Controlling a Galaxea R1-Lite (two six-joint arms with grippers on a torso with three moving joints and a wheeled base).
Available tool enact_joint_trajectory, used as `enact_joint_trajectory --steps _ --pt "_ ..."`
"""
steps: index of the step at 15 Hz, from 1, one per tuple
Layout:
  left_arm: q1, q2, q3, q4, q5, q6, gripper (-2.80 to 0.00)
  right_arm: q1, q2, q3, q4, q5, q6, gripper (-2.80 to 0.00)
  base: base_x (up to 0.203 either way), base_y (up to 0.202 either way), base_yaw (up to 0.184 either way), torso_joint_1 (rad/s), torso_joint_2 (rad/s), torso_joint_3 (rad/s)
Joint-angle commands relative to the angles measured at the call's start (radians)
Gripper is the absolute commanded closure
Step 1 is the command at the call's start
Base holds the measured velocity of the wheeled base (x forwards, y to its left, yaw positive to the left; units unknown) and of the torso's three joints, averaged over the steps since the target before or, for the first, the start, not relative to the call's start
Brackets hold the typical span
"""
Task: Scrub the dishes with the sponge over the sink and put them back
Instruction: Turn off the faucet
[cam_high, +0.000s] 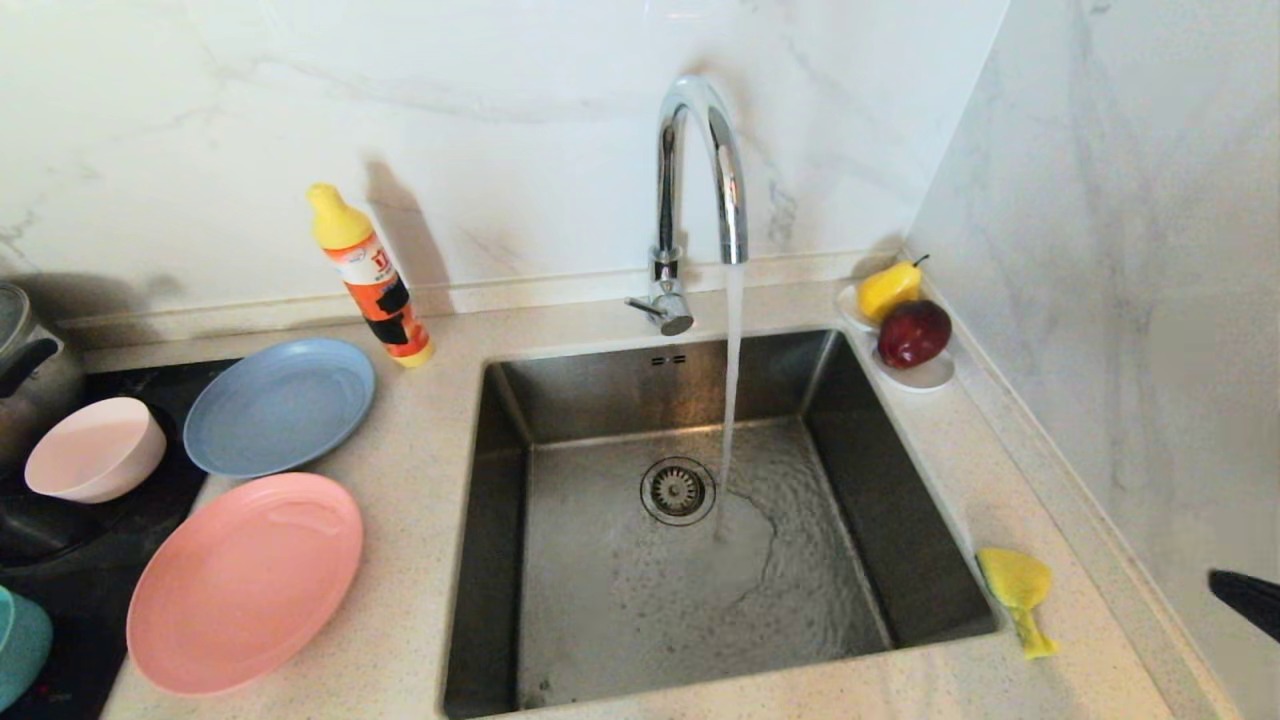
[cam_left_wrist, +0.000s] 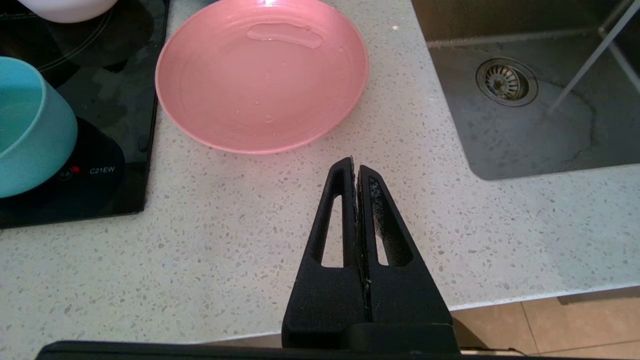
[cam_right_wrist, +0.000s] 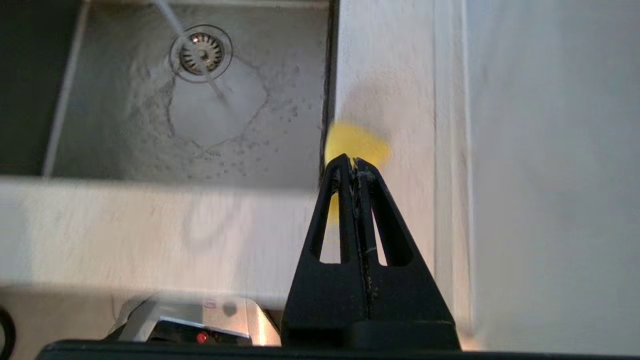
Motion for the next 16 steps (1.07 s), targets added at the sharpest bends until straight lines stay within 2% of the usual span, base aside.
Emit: enact_joint_trajectory --steps 1,5,7,9,16 --pt "0.000 0.002 0.001 0.001 0.000 0.000 0.00 -0.052 -0.299 0.120 0.011 0.023 -0.010 0.00 0.000 0.000 0.000 0.000 0.00 0.000" --pt "0.000 0.002 0.001 0.001 0.000 0.000 0.00 -0.114 -0.646 0.337 0.044 0.047 -0.089 0.00 0.000 0.000 0.000 0.000 0.00 0.000" --pt "0.000 0.002 -0.001 0.001 0.000 0.000 0.00 -0.124 -0.754 0.366 0.145 0.051 -0.103 0.00 0.000 0.000 0.000 0.000 0.00 0.000" --pt "0.000 0.002 0.001 0.001 0.000 0.000 0.00 -0.129 -0.764 0.380 0.164 0.033 -0.047 0.00 0.000 0.000 0.000 0.000 0.00 0.000" --pt "0.000 0.002 -0.001 0.001 0.000 0.000 0.00 -0.129 -0.764 0.382 0.160 0.023 -0.043 0.00 0.000 0.000 0.000 0.000 0.00 0.000"
